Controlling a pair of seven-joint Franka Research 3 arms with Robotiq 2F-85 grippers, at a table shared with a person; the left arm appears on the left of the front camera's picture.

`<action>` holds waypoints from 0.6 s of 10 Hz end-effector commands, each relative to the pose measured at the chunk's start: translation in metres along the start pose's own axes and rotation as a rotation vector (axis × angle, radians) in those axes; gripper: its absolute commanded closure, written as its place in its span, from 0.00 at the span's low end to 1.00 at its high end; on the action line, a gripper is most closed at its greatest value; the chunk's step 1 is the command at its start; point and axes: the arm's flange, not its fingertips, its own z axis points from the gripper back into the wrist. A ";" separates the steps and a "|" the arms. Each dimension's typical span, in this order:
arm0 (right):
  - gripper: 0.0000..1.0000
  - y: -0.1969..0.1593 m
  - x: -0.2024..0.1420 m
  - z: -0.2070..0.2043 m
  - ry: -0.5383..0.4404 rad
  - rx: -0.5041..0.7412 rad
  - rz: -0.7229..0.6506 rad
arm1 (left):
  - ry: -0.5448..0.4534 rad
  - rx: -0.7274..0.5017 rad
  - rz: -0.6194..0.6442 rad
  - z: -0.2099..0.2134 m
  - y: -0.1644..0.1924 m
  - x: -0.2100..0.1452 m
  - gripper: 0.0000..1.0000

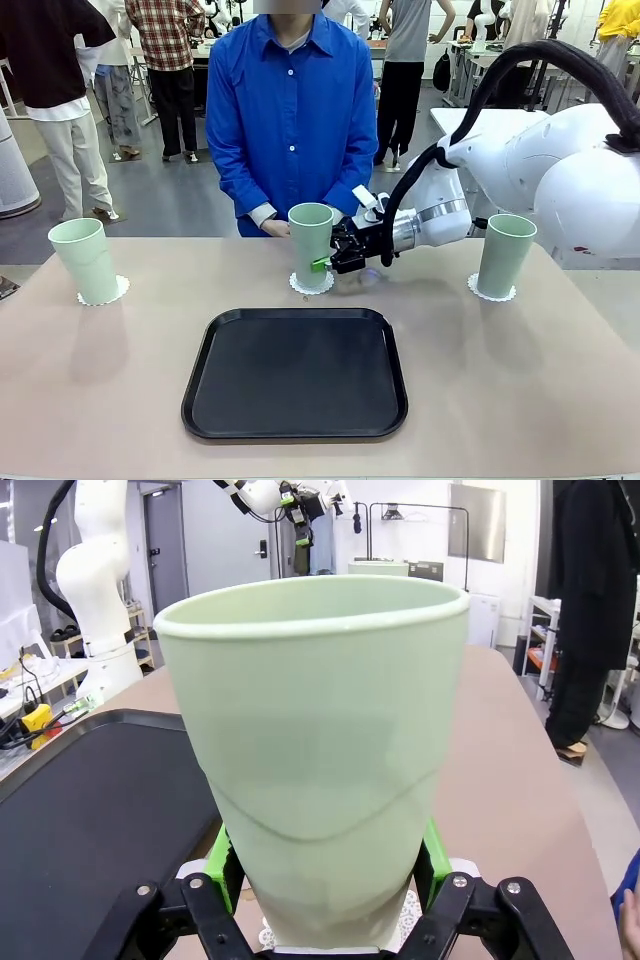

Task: Place coasters on the table and set cups on them.
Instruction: Take one Reusable plastic cup from the Flat Tray and place it on a coaster set by the human.

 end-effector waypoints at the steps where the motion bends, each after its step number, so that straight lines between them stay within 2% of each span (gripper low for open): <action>1: 0.18 -0.010 -0.003 0.003 0.013 0.036 0.003 | 0.004 -0.003 -0.005 0.001 -0.002 -0.002 0.00; 5: 0.18 -0.011 -0.006 0.004 0.023 0.044 -0.007 | 0.004 -0.003 -0.005 0.001 -0.002 -0.002 0.00; 6: 0.00 -0.011 -0.006 0.004 0.023 0.046 -0.010 | 0.004 -0.003 -0.005 0.001 -0.002 -0.002 0.00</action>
